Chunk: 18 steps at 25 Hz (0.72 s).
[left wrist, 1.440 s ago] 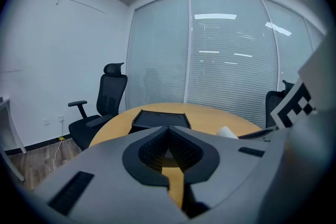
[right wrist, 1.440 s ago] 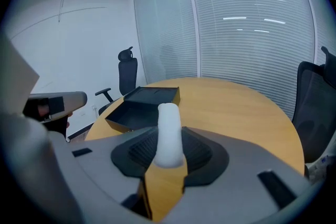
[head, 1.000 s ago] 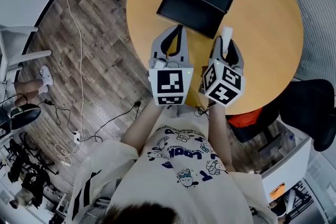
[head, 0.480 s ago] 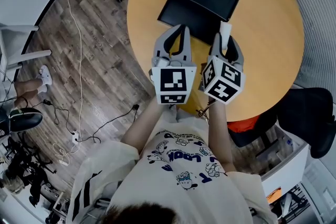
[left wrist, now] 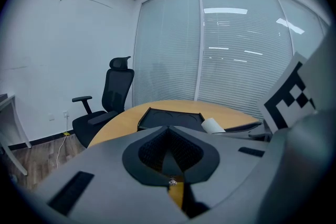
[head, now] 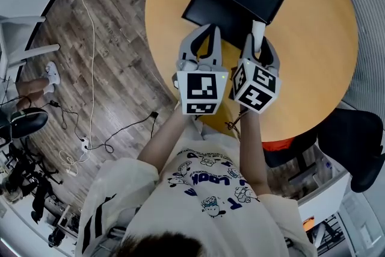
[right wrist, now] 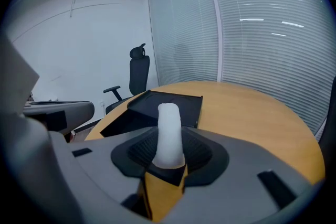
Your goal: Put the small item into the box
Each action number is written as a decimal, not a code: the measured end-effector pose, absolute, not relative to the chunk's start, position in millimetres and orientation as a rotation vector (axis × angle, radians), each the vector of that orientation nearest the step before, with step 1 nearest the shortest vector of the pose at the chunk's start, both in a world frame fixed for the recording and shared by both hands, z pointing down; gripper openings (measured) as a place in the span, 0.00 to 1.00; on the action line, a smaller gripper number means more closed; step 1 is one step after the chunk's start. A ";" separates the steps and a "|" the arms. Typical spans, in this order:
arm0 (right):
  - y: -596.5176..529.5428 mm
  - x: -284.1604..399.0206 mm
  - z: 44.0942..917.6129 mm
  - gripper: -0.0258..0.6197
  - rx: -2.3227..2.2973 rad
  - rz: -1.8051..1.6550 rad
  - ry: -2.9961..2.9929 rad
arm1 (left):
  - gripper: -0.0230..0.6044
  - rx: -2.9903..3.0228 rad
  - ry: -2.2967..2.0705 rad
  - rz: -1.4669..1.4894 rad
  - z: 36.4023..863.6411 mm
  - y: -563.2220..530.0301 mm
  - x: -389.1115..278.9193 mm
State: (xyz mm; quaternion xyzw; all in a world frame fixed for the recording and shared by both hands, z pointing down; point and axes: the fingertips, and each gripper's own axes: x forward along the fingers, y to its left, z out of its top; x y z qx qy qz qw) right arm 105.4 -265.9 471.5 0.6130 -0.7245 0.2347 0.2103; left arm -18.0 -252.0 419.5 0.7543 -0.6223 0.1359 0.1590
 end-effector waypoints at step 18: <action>-283.6 89.0 506.4 0.30 1.608 0.665 -2.036 | 0.06 2.077 -1.775 0.439 458.9 -262.9 -24.4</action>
